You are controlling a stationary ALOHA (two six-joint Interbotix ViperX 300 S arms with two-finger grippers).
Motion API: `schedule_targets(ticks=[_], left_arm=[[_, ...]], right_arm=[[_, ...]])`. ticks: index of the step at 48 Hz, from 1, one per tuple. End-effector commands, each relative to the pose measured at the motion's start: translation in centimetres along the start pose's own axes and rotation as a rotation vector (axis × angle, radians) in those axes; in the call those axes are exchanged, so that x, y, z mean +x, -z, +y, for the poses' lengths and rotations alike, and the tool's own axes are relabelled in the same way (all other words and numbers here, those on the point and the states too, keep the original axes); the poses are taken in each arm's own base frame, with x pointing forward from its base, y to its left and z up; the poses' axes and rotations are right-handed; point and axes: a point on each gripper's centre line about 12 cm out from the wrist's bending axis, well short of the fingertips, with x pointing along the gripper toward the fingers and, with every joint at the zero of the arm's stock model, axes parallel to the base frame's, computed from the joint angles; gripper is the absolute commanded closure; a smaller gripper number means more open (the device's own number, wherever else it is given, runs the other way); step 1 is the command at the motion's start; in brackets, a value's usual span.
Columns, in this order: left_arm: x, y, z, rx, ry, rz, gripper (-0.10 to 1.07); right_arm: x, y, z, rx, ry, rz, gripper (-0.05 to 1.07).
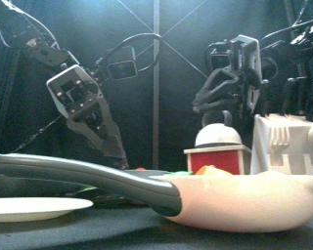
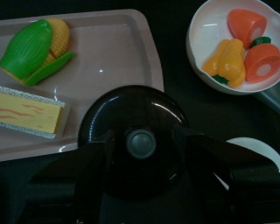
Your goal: Grab pot lid with other hand
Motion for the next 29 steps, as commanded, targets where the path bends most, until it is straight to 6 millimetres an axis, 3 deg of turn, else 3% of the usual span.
schedule_targets(ticks=[1, 18, 29], left_arm=[[-1.0, -1.6, -0.2, 0.006, 0.004, -0.063, 0.07], [-6.4, -2.8, 0.4, 0.028, -0.004, -0.252, 0.08], [-11.0, -3.2, 2.4, -0.004, -0.056, -0.493, 0.08]], right_arm=[[-0.1, -1.0, 0.8, -0.007, -0.023, -0.029, 0.41], [0.3, -0.9, 1.0, -0.042, -0.028, -0.017, 0.41], [2.3, -1.4, 2.4, -0.093, -0.054, 0.003, 0.41]])
